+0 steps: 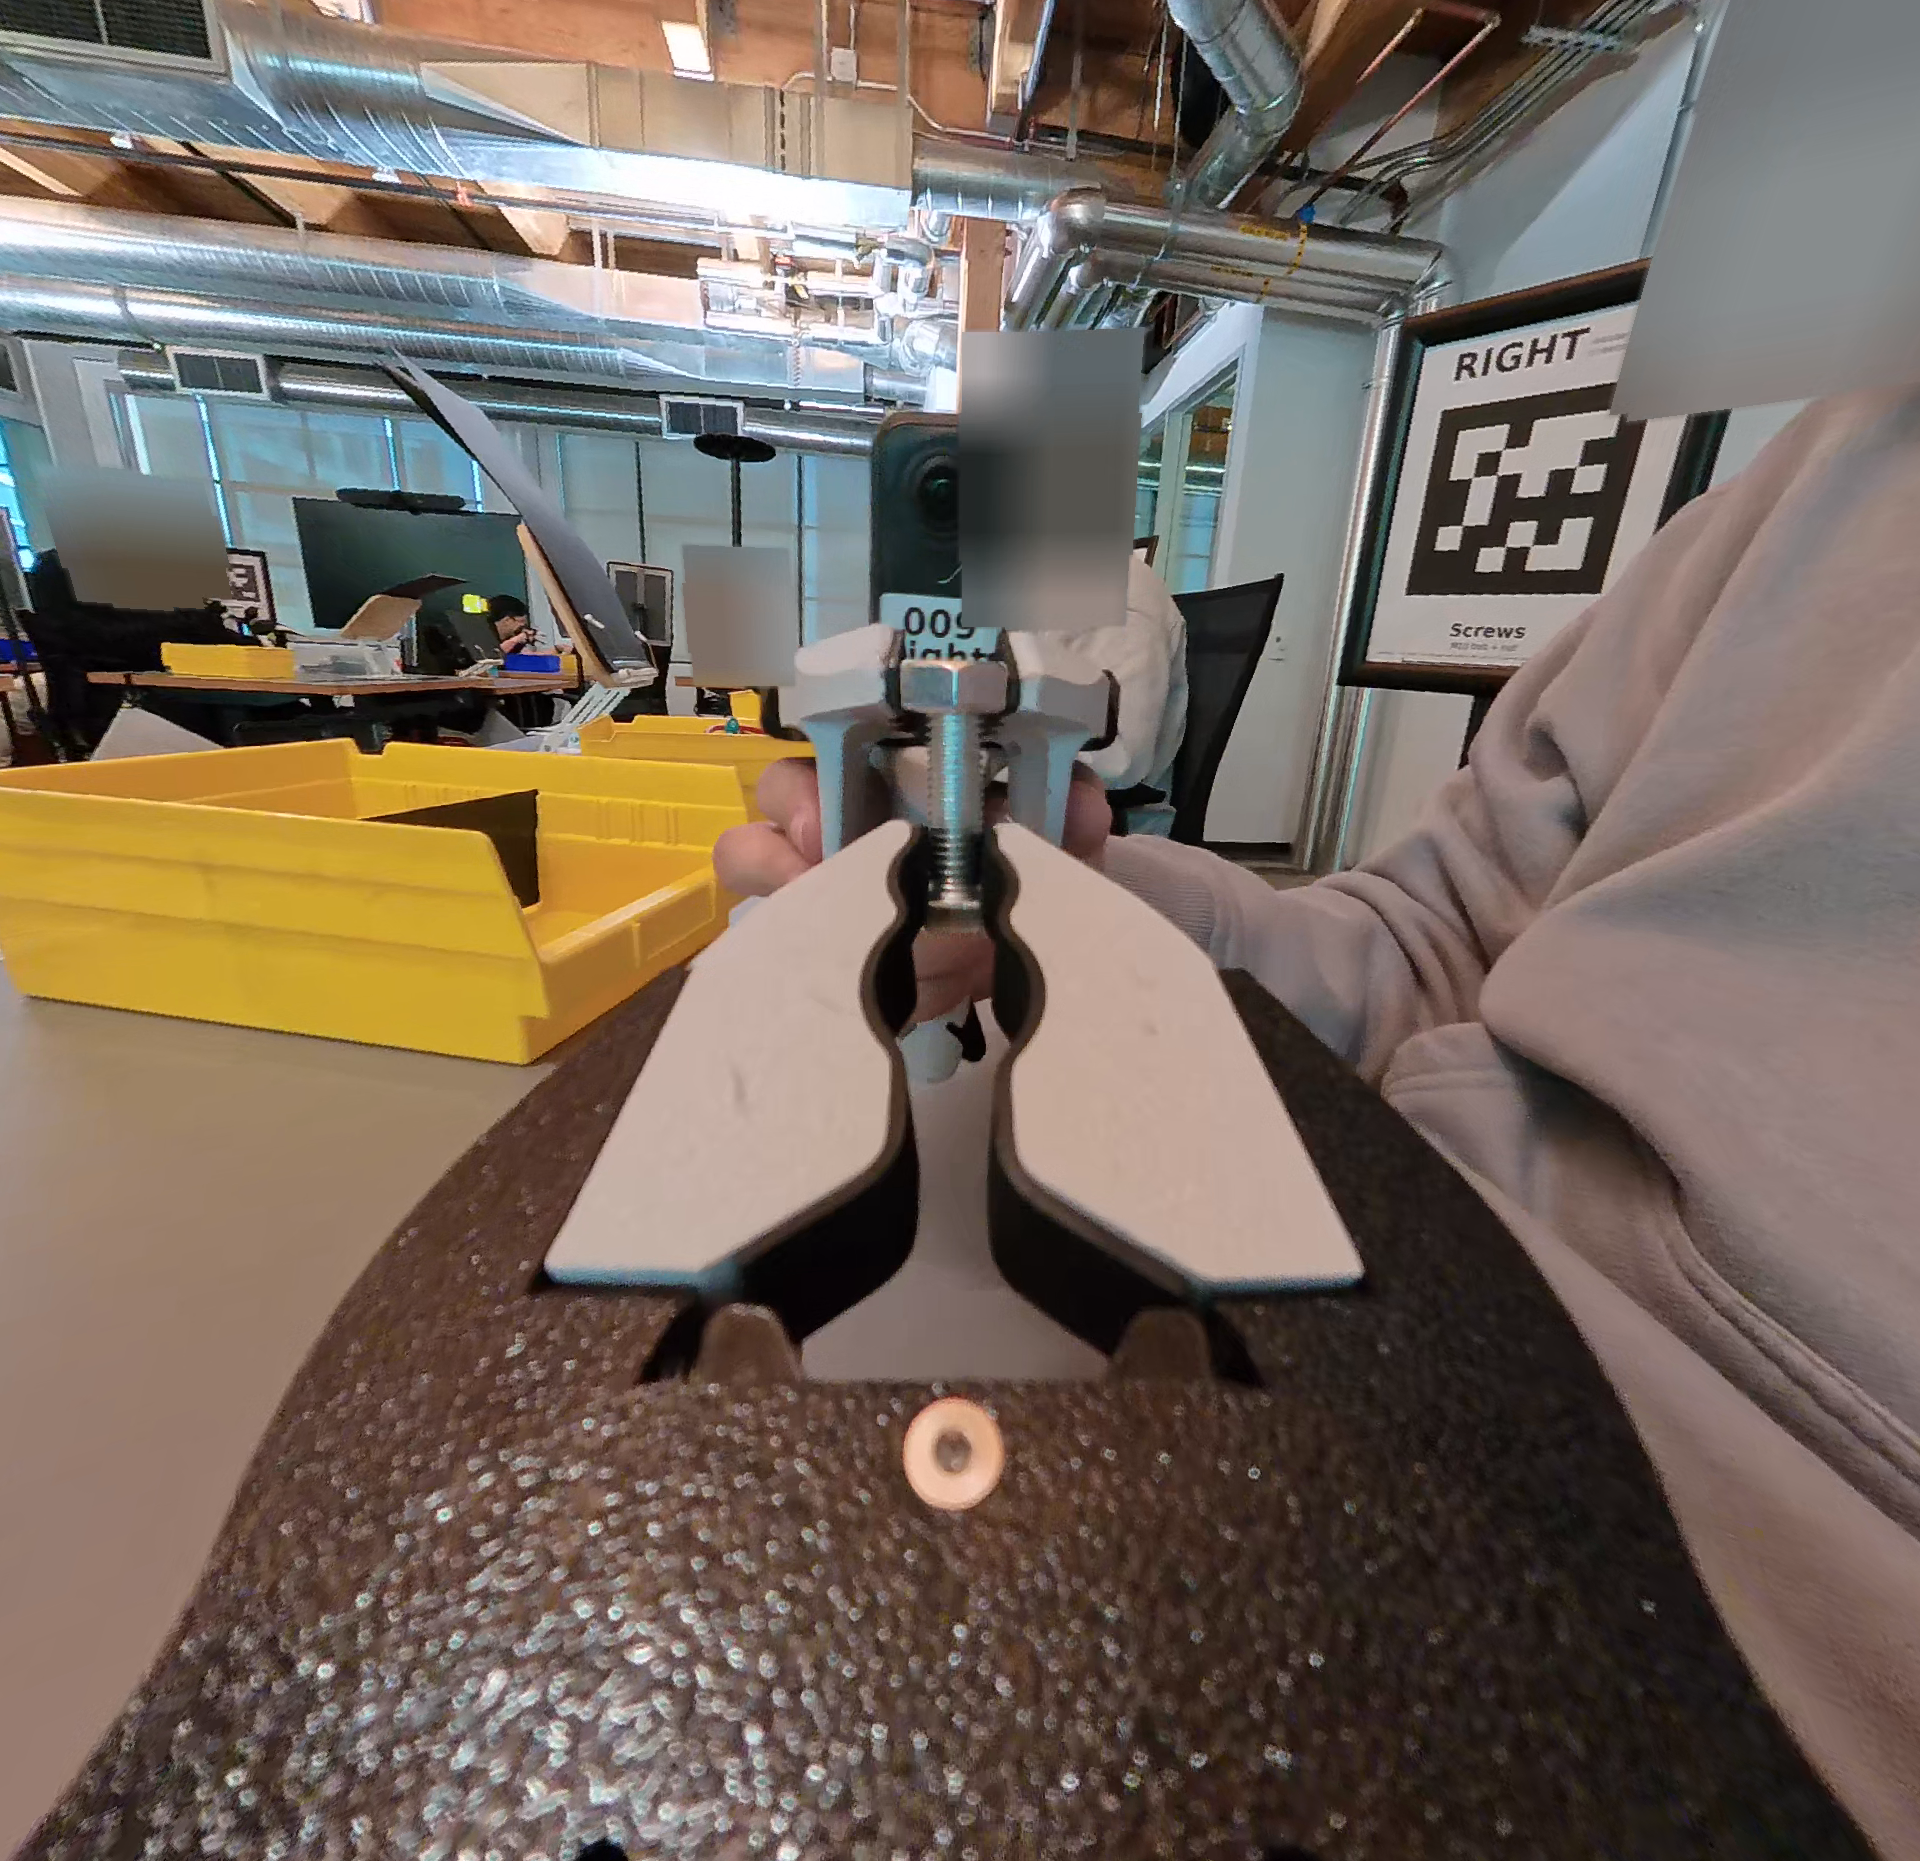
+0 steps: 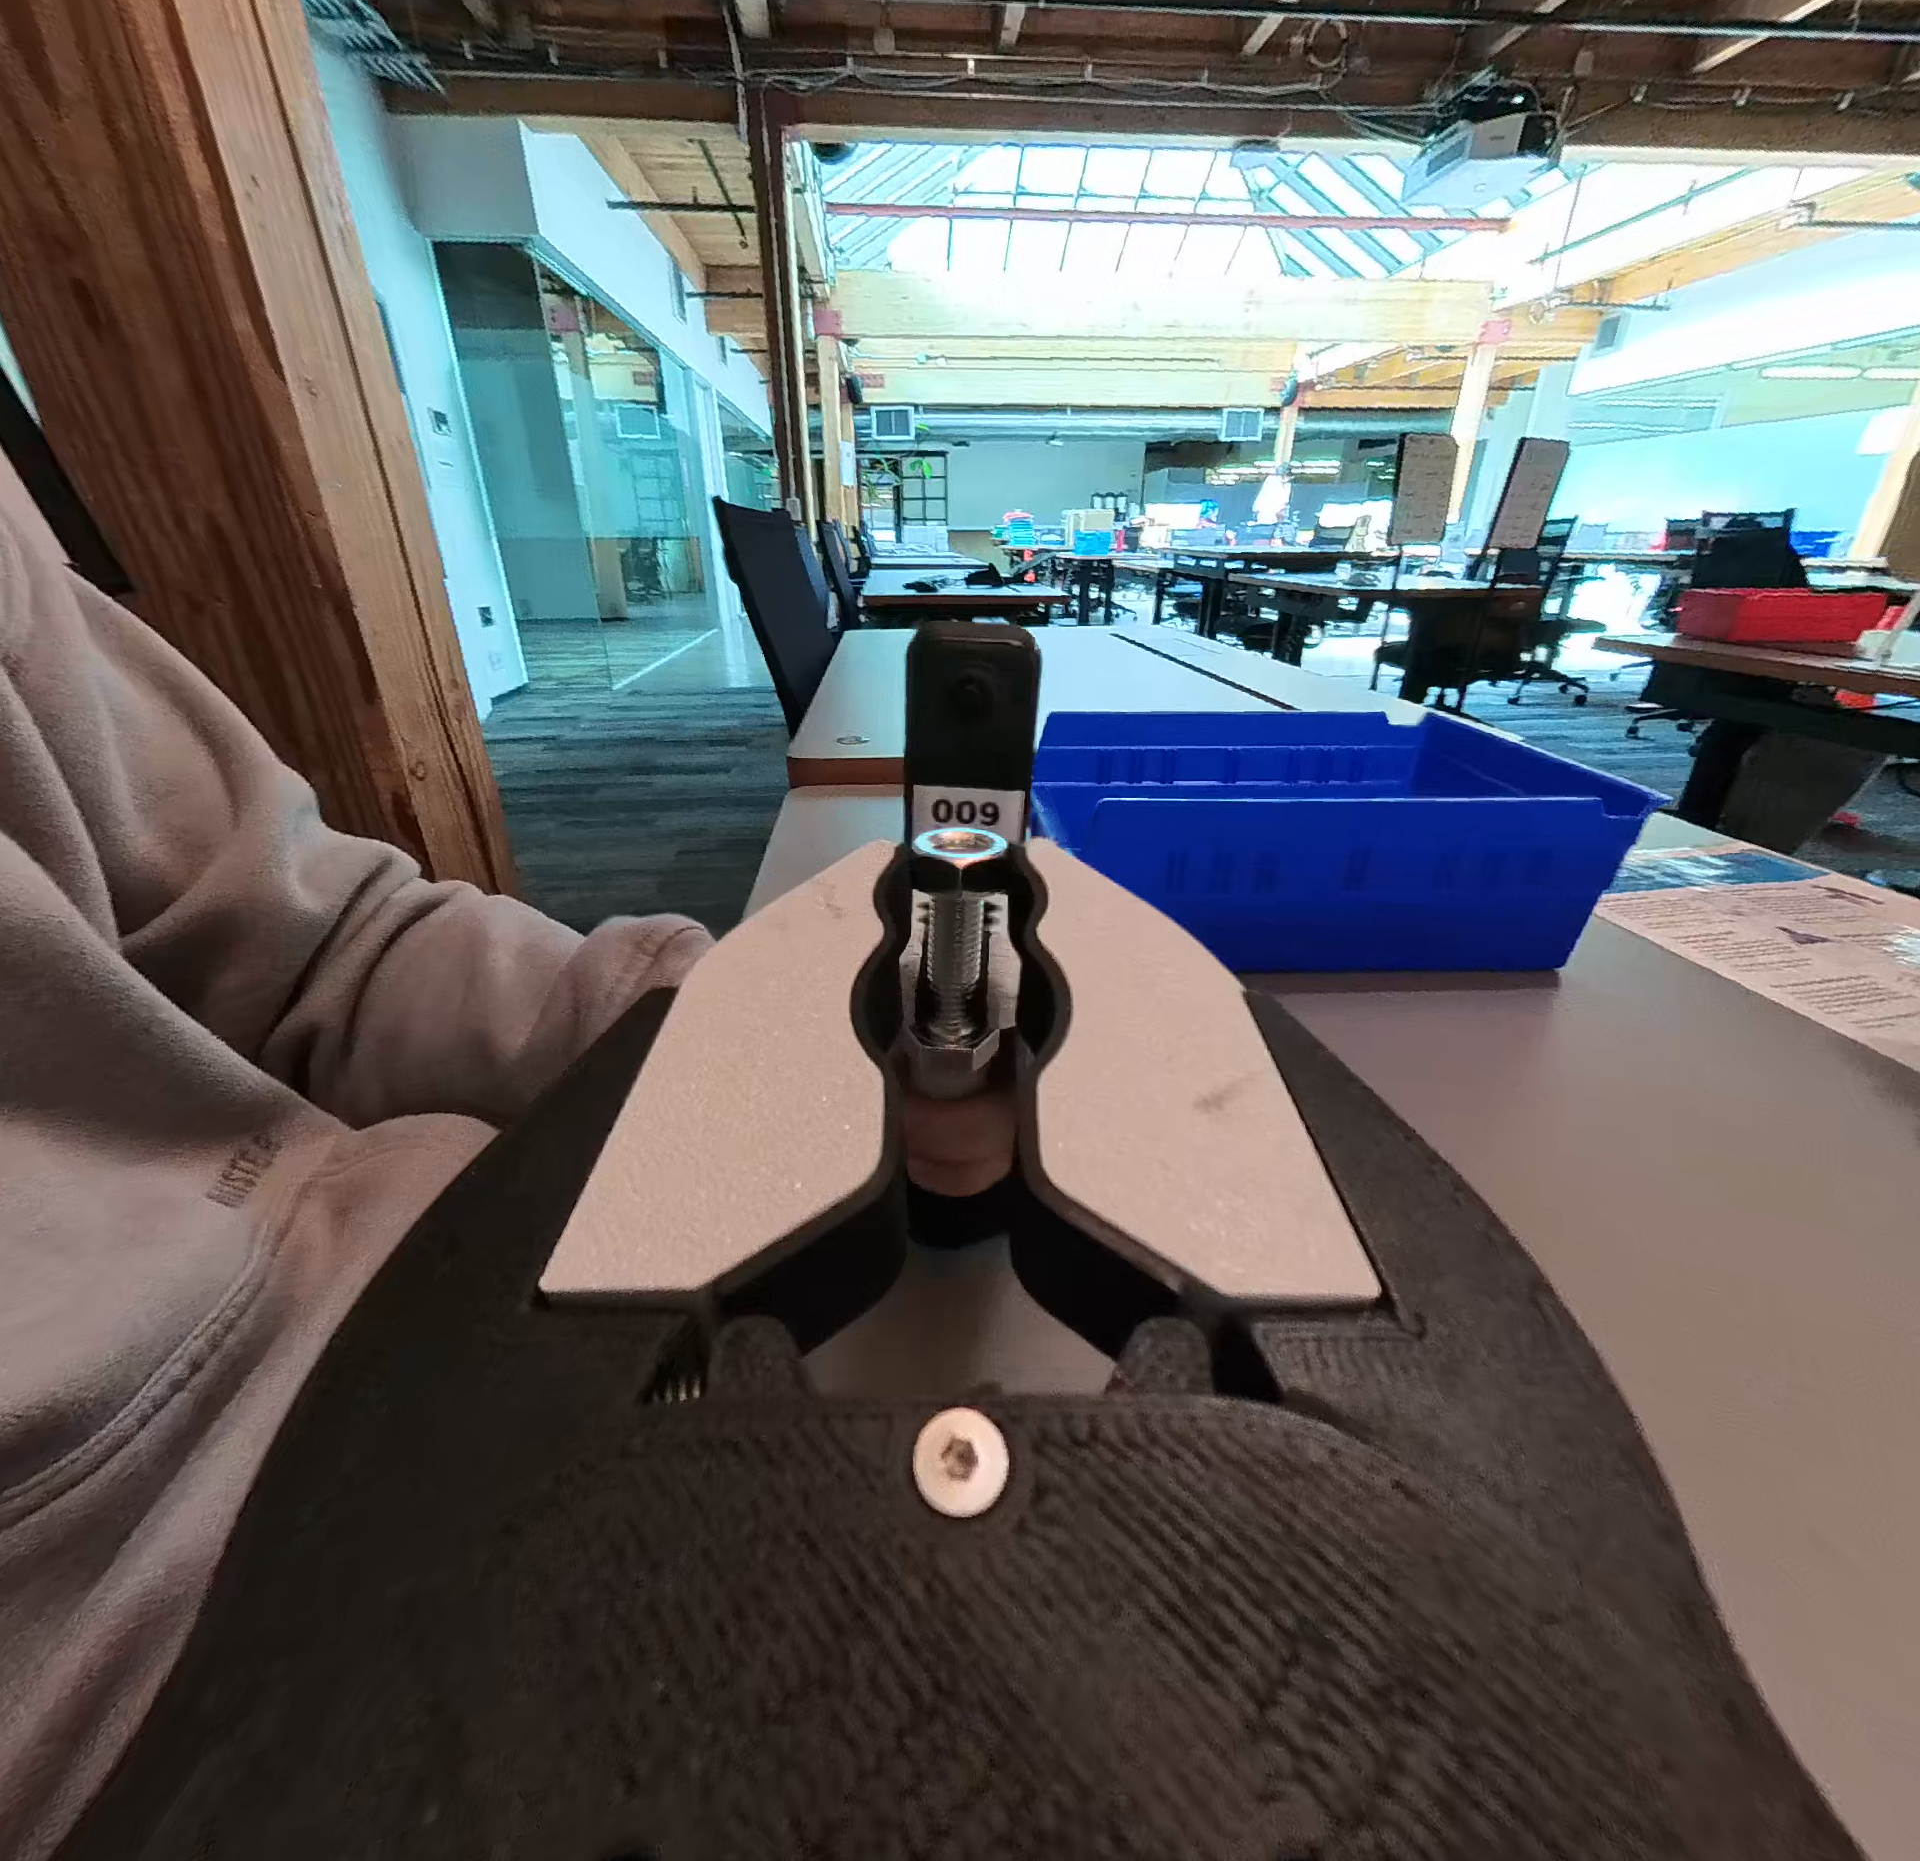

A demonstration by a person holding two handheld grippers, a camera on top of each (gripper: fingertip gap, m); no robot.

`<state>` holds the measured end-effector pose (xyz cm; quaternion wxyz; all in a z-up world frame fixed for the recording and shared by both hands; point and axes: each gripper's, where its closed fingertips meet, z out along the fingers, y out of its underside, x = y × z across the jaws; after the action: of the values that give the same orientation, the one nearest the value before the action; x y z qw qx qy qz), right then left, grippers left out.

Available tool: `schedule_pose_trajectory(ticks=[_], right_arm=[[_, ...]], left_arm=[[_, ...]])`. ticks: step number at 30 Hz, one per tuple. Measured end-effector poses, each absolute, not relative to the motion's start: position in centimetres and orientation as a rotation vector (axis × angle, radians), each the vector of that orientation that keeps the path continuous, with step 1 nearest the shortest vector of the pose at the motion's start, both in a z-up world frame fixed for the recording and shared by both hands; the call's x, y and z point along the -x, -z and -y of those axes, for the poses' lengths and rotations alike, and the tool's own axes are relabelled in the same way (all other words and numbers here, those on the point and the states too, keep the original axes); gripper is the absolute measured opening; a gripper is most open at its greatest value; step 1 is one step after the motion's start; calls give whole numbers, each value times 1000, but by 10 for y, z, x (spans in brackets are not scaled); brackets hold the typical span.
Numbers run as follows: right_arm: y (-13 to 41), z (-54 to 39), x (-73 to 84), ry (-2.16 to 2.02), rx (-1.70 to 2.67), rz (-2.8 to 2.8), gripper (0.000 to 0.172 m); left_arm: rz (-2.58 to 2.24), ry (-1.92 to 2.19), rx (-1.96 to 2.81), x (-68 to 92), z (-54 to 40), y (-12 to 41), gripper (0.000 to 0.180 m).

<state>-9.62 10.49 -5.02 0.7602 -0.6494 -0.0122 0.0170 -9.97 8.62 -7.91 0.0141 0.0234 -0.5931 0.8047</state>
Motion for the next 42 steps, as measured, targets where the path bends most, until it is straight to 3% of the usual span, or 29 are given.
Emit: schedule_pose_trajectory(ticks=[5,8,15,21,25,29,32,35,42], right_arm=[[27,-90,82,99,1325,-39,17],[25,-50,25,425,1368,-335,17],[96,148,-74,1168,1623,-1102,17],[130,185,-83,1196,1713,-1206,19],[119,190,-78,1150,1671,-1197,39],[79,158,-60,959,1567,-1001,39],[57,73,-18,613,1599,-554,37],[54,-5,33,354,1612,-191,37],[63,-90,77,130,1582,-24,25]], left_arm=[[1986,-2518,-157,88,-85,88,9],[1973,-2525,-160,88,-85,87,9],[1974,-2530,-171,86,-86,87,9],[1977,-2533,-181,85,-86,87,9],[1976,-2537,-195,83,-87,87,9],[1979,-2537,-204,83,-87,87,9],[1975,-2546,-209,82,-88,87,9],[1967,-2558,-205,82,-89,86,9],[2003,-2541,-187,84,-86,88,9]])
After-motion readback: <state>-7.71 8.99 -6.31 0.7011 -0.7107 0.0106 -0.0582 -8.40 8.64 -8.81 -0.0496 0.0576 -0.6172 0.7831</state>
